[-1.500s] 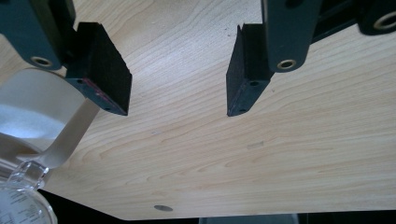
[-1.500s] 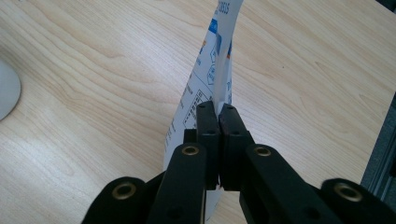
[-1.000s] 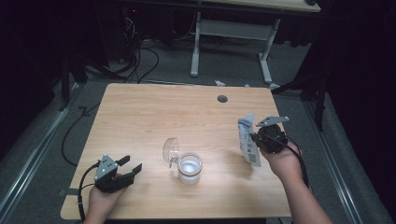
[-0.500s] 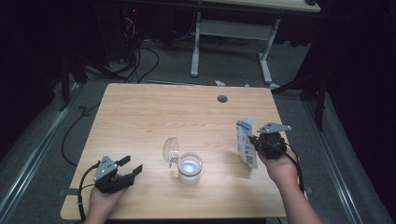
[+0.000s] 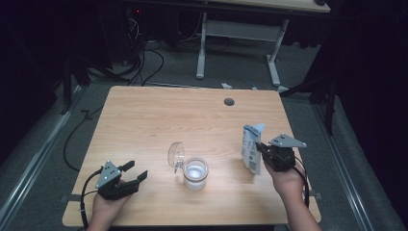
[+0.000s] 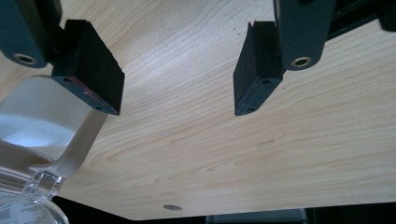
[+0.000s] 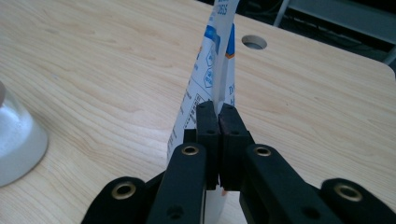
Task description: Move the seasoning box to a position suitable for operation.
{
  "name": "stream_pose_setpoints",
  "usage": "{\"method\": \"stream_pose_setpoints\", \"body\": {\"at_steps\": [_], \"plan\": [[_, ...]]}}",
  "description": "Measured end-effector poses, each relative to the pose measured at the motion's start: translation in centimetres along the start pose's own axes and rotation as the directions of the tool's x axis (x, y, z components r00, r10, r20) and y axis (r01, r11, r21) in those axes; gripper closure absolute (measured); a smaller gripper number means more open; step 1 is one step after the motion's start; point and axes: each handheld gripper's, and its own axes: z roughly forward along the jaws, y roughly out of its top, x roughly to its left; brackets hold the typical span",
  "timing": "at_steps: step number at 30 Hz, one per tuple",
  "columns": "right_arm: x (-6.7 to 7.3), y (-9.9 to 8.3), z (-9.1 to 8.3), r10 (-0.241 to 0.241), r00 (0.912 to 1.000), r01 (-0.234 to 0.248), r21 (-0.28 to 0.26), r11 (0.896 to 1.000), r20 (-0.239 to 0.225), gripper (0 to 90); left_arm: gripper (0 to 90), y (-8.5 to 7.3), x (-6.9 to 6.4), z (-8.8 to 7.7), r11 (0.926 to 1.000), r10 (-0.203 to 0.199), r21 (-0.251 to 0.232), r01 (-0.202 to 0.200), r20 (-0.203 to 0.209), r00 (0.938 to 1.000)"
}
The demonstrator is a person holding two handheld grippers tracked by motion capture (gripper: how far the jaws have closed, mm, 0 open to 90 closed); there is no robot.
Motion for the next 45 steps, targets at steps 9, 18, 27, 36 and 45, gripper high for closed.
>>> {"method": "stream_pose_setpoints", "body": {"at_steps": [9,18,27,36,45], "plan": [[0.2,-1.1,-0.1,0.023,0.9997,-0.022,-0.088,0.996,0.009,88.9,33.9,0.0,0.2,-0.1,1.0,0.002,0.001,-0.002,-0.005,1.0],[0.1,-1.7,0.5,0.05,0.9987,-0.047,-0.161,0.986,0.012,89.0,34.0,0.0,0.0,0.1,0.9999,0.01,0.012,-0.01,0.002,0.9999],[-0.2,-2.6,1.4,0.079,0.9968,-0.075,-0.192,0.979,0.011,88.9,34.2,-0.1,-0.2,0.1,0.9999,0.007,0.01,-0.008,0.009,0.9999],[-0.3,-3.5,1.6,0.084,0.9963,-0.079,-0.212,0.974,0.017,88.7,34.2,-0.2,-0.5,0.1,0.9998,0.012,0.015,-0.012,0.007,0.9999],[-0.2,-4.8,0.7,0.111,0.9937,-0.106,-0.227,0.968,0.011,88.0,34.2,-0.3,-0.7,0.2,0.9996,0.017,0.021,-0.017,0.009,0.9998]]}}
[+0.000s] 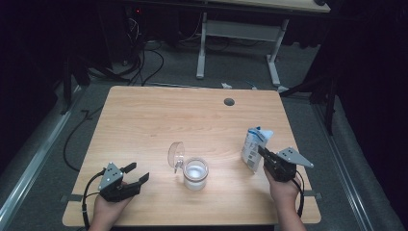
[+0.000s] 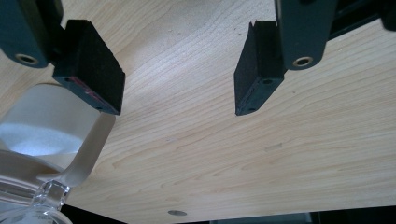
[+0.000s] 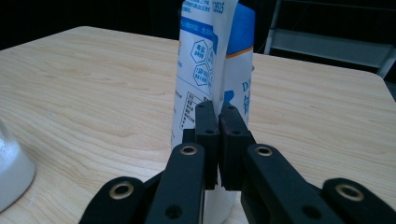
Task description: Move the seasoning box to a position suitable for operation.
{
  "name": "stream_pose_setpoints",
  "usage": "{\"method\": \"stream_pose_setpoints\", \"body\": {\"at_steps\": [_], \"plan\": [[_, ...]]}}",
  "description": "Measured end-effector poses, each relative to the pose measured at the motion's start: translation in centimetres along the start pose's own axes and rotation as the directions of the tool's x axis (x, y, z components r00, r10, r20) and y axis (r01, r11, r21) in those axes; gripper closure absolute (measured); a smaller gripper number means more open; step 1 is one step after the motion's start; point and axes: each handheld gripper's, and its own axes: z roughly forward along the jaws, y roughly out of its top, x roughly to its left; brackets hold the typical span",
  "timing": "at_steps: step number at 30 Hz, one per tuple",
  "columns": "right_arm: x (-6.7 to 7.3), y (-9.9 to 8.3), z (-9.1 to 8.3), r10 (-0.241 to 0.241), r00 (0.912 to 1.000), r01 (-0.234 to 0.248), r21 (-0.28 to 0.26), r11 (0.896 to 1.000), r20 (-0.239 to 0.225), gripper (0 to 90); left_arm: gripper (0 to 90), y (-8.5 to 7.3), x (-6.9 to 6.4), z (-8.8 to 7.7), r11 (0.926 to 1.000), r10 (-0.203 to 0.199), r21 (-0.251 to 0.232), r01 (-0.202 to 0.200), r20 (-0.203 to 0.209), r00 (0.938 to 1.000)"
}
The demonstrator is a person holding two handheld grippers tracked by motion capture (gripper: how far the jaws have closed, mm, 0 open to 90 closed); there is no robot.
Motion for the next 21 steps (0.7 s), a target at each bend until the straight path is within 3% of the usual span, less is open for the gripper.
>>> {"method": "stream_pose_setpoints", "body": {"at_steps": [6,21], "plan": [[0.04,-0.08,-0.05,0.026,0.9997,-0.026,-0.001,1.0,-0.007,87.6,34.2,-0.16,-0.09,0.32,0.9999,0.001,0.011,-0.001,0.007,1.0],[0.41,0.26,-0.15,-0.008,0.9999,0.008,0.011,1.0,0.008,85.2,34.2,-0.14,-0.18,0.28,1.0,-0.001,0.008,0.001,0.009,1.0]]}}
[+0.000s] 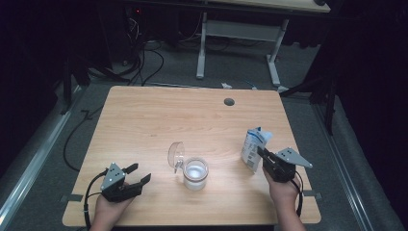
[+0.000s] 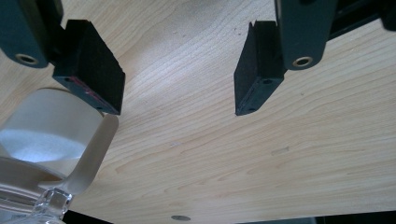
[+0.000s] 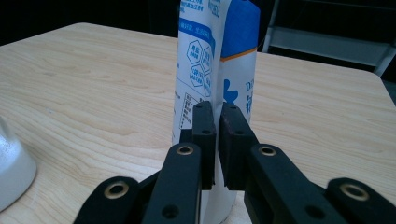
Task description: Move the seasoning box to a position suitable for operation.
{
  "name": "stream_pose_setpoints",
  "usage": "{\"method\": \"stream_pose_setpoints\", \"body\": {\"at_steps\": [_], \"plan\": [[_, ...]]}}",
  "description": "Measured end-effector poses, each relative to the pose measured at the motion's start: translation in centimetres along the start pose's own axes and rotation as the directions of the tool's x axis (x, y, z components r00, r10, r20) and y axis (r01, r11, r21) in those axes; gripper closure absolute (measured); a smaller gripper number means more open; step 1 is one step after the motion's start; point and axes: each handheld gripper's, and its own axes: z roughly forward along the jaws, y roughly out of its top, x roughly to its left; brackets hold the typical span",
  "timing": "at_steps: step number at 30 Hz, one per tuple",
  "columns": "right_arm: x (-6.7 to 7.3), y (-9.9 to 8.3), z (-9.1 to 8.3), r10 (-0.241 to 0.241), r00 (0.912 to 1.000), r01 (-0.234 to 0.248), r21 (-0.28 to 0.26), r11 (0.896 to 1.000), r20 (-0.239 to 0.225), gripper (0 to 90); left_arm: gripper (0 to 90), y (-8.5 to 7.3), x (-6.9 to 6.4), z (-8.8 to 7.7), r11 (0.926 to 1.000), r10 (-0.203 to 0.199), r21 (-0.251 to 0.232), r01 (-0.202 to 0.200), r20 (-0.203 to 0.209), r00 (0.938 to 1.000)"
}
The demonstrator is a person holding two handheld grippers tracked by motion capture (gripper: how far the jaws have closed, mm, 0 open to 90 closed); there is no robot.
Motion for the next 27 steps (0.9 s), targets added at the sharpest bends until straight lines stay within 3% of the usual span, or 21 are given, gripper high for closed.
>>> {"method": "stream_pose_setpoints", "body": {"at_steps": [20,27], "plan": [[0.26,0.06,0.37,-0.004,1.0,0.004,0.016,1.0,0.004,74.6,34.4,0.0,-0.03,0.08,0.9999,0.002,0.011,-0.002,0.003,1.0],[0.52,0.05,0.55,-0.024,0.9995,0.024,0.021,1.0,0.019,62.7,34.5,-0.02,-0.02,0.13,0.9999,0.001,0.012,-0.001,0.005,1.0]]}}
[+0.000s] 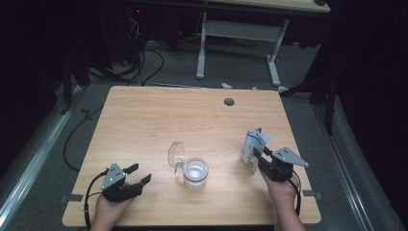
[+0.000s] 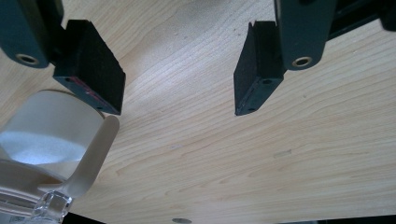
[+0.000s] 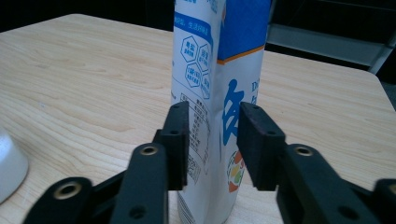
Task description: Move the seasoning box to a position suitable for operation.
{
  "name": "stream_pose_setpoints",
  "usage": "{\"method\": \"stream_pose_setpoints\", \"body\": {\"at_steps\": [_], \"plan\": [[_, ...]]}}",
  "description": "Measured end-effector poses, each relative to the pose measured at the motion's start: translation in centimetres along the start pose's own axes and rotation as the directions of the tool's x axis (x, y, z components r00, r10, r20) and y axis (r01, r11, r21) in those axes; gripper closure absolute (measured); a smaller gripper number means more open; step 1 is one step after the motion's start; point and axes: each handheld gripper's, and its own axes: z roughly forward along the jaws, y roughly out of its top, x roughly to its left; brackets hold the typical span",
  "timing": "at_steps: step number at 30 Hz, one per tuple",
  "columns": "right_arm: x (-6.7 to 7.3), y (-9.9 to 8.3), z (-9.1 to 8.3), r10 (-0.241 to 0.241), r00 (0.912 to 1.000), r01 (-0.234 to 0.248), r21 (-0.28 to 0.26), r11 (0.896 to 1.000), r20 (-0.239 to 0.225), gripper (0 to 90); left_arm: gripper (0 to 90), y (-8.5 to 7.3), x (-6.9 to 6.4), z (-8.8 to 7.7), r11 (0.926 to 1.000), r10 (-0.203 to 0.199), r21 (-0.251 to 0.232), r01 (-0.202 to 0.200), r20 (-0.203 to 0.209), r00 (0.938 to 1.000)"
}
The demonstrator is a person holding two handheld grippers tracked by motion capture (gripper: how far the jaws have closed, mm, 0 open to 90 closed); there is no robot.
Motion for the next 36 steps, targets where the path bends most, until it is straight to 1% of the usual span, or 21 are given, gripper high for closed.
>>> {"method": "stream_pose_setpoints", "body": {"at_steps": [5,6,8,10,12,14,17,19,21,24,27,30,31,32,33,36], "plan": [[0.1,-0.1,0.3,-0.004,1.0,0.004,0.025,1.0,0.0,48.5,34.5,0.0,0.0,0.0,1.0,0.003,0.008,-0.003,0.003,1.0],[0.1,-0.1,0.4,-0.012,0.9999,0.012,0.027,1.0,0.002,45.8,34.7,0.0,0.0,0.0,1.0,0.001,0.007,-0.001,0.005,1.0],[0.1,-0.1,0.2,-0.006,0.9999,0.005,0.02,1.0,0.015,40.1,35.1,0.0,0.0,0.1,1.0,-0.003,0.009,0.003,0.008,1.0],[0.0,-0.2,0.0,0.0,0.9998,-0.001,0.013,1.0,0.02,36.5,35.1,0.0,-0.1,0.1,0.9999,-0.008,0.013,0.008,0.012,0.9999],[0.0,-0.4,-0.2,0.01,0.9998,-0.01,0.025,1.0,0.02,33.9,35.1,0.1,-0.1,0.1,0.9998,-0.012,0.014,0.012,0.018,0.9998],[0.1,-0.7,-0.4,0.007,0.9995,-0.008,0.033,0.999,0.03,33.3,35.0,0.1,-0.2,0.1,0.9998,-0.015,0.01,0.015,0.021,0.9997],[0.3,-1.3,-0.9,0.005,0.9994,-0.006,0.027,1.0,0.034,32.7,34.5,0.2,-0.3,0.1,0.9998,-0.022,0.003,0.022,0.021,0.9995],[0.3,-1.6,-1.2,0.014,0.9994,-0.014,0.018,1.0,0.031,32.7,34.2,0.2,-0.3,0.2,0.9996,-0.027,0.002,0.027,0.018,0.9995],[0.4,-2.0,-1.5,0.034,0.999,-0.034,0.017,0.999,0.029,33.2,33.7,0.2,-0.4,0.3,0.9996,-0.028,0.002,0.028,0.014,0.9995],[0.8,-2.6,-2.0,0.031,0.9988,-0.032,0.015,0.999,0.037,33.8,33.4,0.4,-0.6,0.4,0.9995,-0.024,0.019,0.024,-0.006,0.9997],[1.2,-3.1,-2.5,0.02,0.9988,-0.02,0.0,1.0,0.044,34.2,31.4,0.4,-0.9,0.5,0.9996,-0.021,0.02,0.021,-0.011,0.9997],[1.6,-3.5,-3.1,0.002,0.9994,-0.002,-0.003,1.0,0.036,35.1,30.7,0.2,-1.1,0.8,0.9986,-0.035,0.039,0.036,-0.019,0.9992],[1.6,-3.5,-3.3,0.003,0.9994,-0.003,-0.004,1.0,0.035,35.2,30.7,0.1,-1.2,0.8,0.9986,-0.032,0.041,0.033,-0.027,0.9991],[1.6,-3.6,-3.5,0.011,0.9994,-0.01,-0.012,1.0,0.032,35.6,30.6,0.2,-1.3,0.9,0.9983,-0.021,0.054,0.023,-0.036,0.9991],[1.6,-3.8,-3.7,0.021,0.9995,-0.02,-0.018,1.0,0.024,35.6,30.5,0.2,-1.4,1.0,0.9982,-0.02,0.055,0.022,-0.04,0.999],[1.7,-4.1,-4.0,0.021,0.9997,-0.021,-0.004,1.0,0.013,35.6,30.4,0.3,-1.5,1.2,0.9977,-0.023,0.063,0.025,-0.041,0.9989]]}}
